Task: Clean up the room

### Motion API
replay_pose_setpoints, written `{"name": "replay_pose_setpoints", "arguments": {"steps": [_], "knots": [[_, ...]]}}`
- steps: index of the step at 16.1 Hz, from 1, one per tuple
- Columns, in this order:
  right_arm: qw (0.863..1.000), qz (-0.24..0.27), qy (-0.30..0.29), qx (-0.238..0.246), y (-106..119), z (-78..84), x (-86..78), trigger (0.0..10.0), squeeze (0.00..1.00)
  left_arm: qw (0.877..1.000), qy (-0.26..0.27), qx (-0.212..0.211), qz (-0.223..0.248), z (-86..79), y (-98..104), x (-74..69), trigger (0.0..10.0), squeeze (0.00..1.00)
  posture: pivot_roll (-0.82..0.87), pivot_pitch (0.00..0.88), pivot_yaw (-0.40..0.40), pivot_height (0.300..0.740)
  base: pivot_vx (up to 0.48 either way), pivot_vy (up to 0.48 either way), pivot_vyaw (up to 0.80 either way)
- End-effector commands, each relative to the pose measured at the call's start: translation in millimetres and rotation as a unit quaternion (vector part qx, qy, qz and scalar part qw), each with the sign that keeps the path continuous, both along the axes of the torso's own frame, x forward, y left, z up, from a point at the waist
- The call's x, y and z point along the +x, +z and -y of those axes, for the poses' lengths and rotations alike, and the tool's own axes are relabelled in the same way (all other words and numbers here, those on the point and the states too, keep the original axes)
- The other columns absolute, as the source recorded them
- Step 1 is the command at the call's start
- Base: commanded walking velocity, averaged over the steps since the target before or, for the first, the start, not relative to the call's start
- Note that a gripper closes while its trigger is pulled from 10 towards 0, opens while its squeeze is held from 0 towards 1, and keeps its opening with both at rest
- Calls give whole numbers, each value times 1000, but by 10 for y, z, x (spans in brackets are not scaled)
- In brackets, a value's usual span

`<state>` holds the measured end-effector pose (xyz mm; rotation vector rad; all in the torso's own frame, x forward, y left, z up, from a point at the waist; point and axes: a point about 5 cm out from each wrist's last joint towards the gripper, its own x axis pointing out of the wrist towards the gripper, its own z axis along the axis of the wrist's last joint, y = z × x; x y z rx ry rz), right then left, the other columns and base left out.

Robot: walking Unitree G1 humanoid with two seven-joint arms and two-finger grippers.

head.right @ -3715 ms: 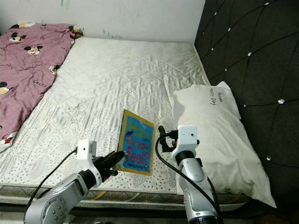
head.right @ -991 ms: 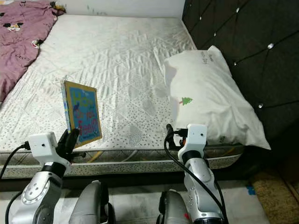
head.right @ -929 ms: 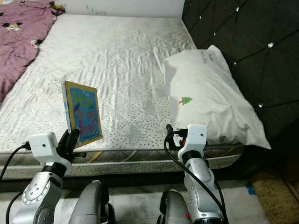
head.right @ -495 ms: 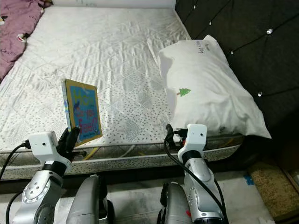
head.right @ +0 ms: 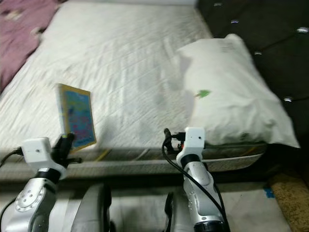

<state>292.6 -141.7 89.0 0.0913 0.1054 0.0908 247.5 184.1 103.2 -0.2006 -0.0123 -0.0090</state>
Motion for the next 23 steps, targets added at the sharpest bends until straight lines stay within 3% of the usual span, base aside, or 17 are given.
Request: {"name": "replay_pose_setpoints", "arguments": {"steps": [1,7,11,16,20,23], "knots": [[1000,-2,-17,-5,-13,128,-18,10000,0,999,-27,-8,30,147,112,40,10000,0,-1,140,-34,590,480,0,0],[1000,0,-19,-5,-18,123,-12,10000,0,999,-26,-16,21,162,92,62,10000,0,-2,142,-30,590,417,0,0],[1000,-1,-20,-4,-16,126,-8,10000,0,999,-36,-23,7,210,39,75,10000,0,-4,146,-31,590,0,0,0],[1000,0,-20,-4,-14,129,-7,10000,0,997,-44,-60,-6,264,44,233,10000,0,-10,147,-33,590,0,0,0],[1000,3,-22,-12,7,155,-18,10000,0,983,-84,-156,-49,479,-75,378,10000,0,-51,148,-42,590,0,0,0],[999,15,-23,-31,89,241,-80,10000,0,962,-119,-232,-75,696,-97,549,10000,0,-95,156,-51,590,0,0,0]]}}
